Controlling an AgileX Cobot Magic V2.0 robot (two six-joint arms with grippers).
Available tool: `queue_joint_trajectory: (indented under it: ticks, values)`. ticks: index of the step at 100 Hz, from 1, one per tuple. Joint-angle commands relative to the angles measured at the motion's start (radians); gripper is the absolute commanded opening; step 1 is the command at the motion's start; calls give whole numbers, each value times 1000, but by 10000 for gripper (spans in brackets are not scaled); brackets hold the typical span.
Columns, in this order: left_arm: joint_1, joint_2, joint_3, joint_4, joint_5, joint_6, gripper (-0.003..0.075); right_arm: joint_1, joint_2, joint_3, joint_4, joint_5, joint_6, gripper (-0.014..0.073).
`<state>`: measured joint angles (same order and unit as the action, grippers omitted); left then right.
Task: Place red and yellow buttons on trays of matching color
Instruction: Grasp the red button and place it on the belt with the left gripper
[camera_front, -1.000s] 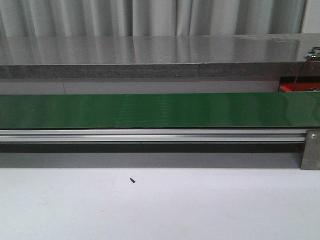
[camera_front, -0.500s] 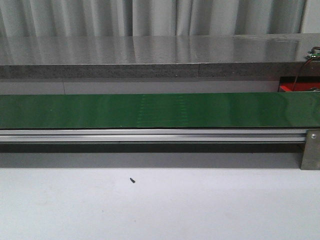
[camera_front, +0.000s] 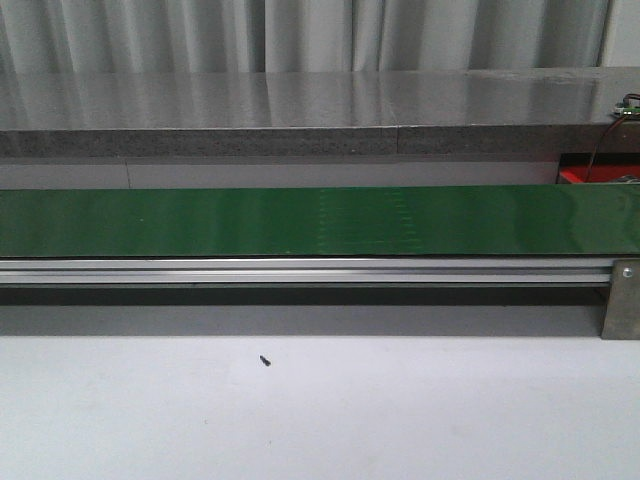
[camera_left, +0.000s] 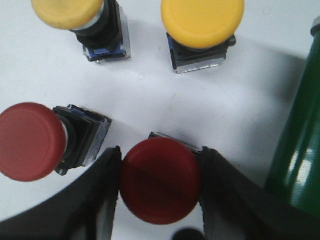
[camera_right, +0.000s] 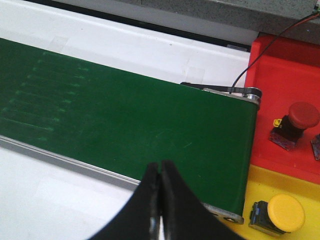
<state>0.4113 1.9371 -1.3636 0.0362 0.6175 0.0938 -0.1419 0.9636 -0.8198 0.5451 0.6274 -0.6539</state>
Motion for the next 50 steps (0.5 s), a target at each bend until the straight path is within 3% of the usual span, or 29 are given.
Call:
queue_joint_trajectory:
  ticks: [1, 50]
  values:
    - [1, -49, -30, 3, -31, -9, 148, -2, -19, -25, 27, -50, -7, -68]
    - [-8, -344, -34, -71, 68, 10, 134, -2, -19, -25, 27, -50, -7, -68]
